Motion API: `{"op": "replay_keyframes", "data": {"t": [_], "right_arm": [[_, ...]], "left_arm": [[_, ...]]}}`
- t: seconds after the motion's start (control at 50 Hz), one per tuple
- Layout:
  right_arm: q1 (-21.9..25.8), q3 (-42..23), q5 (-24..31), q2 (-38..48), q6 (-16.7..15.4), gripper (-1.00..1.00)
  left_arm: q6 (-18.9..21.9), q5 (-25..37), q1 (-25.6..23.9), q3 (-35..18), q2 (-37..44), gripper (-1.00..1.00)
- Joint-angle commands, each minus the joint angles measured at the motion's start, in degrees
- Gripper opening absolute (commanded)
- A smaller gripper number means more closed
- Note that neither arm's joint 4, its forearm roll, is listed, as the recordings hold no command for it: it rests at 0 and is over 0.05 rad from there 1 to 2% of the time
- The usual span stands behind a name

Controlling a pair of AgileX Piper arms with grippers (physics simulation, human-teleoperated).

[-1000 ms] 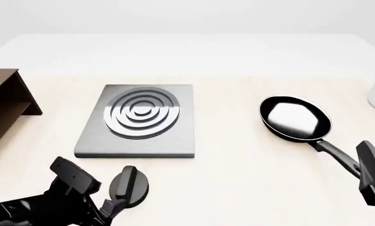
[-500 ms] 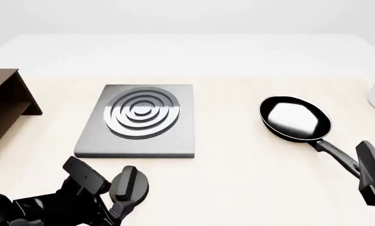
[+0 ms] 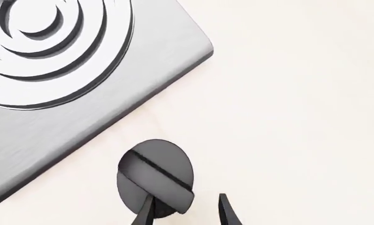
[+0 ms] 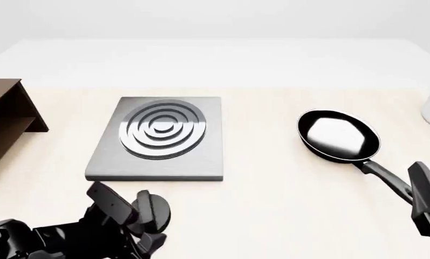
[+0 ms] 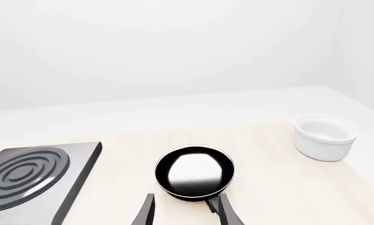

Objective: Turn on the stove and put the frying pan on it.

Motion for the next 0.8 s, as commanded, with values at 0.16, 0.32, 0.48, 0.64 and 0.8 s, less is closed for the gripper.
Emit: {"op": "replay_keyframes", "data": {"t": [0.16,0.32,0.48,0.64,0.8], "right_arm": [[0.0,0.0,0.0,-0.1,-0.2,1.00],[0.1,0.0,-0.2,0.3,-0.3,1.00],[0.1,0.0,-0.4,0.5,-0.3,1.00],[0.1,0.0,-0.9,1.0,-0.2,1.00],[0.1,0.0,-1.7,1.8,-0.4,1.00]], "left_arm": [[-1.7,-2.6,-3.4,-1.6,4.4,1.00],[-1.9,-1.6,-4.5,-2.5,4.1,1.00],[-1.4,2.4,-5.6,-3.4,0.0,1.00],[-0.5,12.4,-9.2,-5.6,-11.1,1.00],[6.2,24.4,-6.6,-7.3,-30.9,1.00]]}}
